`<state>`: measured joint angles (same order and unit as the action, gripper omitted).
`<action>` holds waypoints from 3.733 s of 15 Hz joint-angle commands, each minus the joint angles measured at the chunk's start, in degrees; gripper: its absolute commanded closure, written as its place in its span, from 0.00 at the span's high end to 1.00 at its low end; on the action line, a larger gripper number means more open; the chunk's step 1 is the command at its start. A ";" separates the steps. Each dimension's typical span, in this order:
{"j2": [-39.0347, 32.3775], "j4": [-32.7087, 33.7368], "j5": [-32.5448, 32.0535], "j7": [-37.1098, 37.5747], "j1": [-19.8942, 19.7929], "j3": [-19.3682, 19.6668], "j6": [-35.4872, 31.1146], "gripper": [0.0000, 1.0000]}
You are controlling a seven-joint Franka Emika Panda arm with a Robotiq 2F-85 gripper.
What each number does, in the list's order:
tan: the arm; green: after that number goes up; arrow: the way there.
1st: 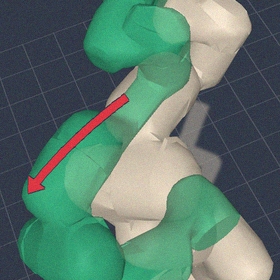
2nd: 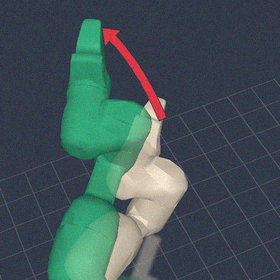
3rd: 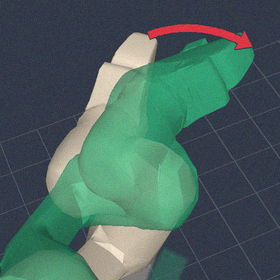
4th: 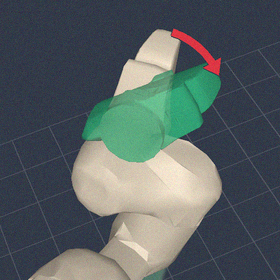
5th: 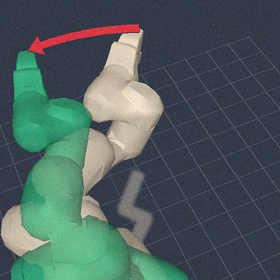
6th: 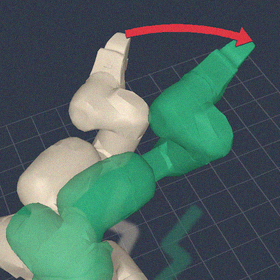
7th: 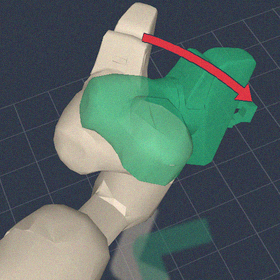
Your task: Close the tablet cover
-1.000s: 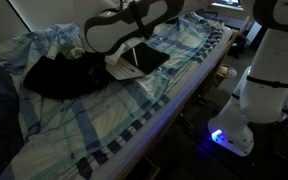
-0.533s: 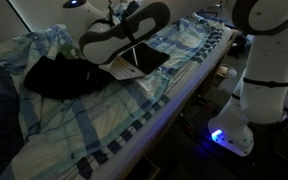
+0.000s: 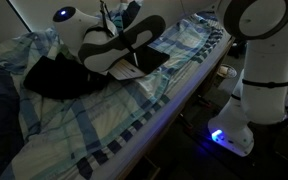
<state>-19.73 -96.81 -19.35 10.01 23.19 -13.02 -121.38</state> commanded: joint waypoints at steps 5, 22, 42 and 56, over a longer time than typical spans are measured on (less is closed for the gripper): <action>-0.36 1.36 -1.82 3.55 0.84 1.40 5.24 0.06; 5.57 -3.60 -1.72 6.00 -0.43 2.33 8.08 0.05; 10.84 -8.82 -2.21 5.66 -3.72 2.53 9.88 0.05; 15.51 -9.83 -2.59 6.07 -7.52 2.61 13.07 0.05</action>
<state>-6.88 -103.64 -20.26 14.06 16.45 -10.56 -109.26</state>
